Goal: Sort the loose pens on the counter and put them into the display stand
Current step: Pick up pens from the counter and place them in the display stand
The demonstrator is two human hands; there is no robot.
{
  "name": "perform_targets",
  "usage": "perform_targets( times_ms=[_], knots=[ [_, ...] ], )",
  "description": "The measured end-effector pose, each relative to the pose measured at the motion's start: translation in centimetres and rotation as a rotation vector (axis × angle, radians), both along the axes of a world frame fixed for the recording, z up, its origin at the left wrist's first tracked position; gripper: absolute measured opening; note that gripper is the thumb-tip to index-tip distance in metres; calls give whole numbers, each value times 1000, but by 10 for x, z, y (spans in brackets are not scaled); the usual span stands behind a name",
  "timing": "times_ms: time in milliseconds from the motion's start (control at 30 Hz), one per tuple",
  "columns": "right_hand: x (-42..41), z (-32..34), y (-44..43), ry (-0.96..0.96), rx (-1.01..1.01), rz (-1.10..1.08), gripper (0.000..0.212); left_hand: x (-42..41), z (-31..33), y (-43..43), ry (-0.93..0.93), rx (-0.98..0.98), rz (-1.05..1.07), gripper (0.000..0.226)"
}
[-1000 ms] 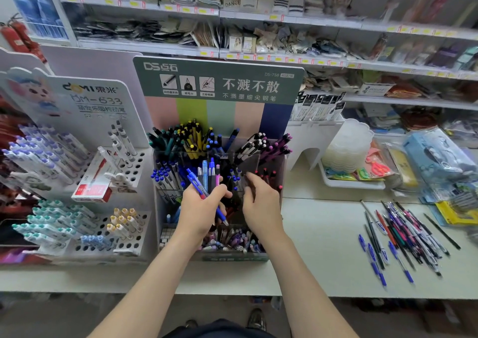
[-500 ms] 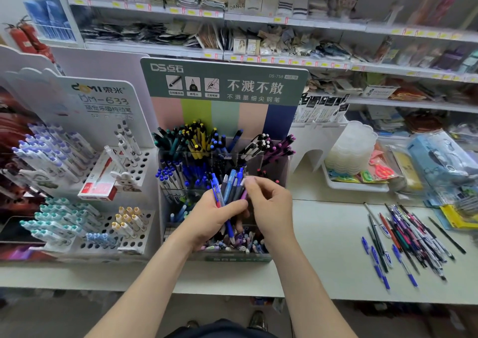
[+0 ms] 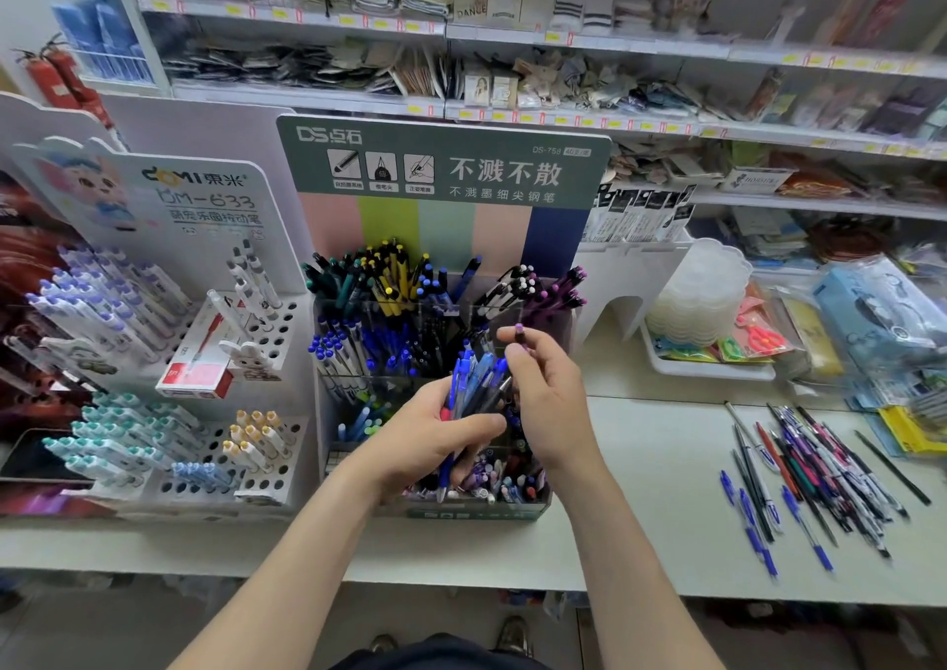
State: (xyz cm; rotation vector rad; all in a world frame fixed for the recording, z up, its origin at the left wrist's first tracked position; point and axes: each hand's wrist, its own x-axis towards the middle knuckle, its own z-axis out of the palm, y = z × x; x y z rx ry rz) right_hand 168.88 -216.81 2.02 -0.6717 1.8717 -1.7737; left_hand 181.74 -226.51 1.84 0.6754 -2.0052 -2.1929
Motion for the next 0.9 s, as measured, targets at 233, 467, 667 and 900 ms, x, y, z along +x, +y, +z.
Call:
perform_targets(
  times_ms=[233, 467, 667, 900],
  knots=[
    [6, 3, 3, 354, -86, -332, 19, -9, 4, 1, 67, 489, 166, 42],
    [15, 28, 13, 340, -212, -298, 7, -12, 0, 0, 140, 611, 287, 46],
    [24, 6, 18, 545, -9, 18, 9, -18, 0, 1, 100, 479, 408, 54],
    [16, 8, 15, 368, 42, -101, 4, -16, 0, 0, 26, 167, 277, 16]
  ],
)
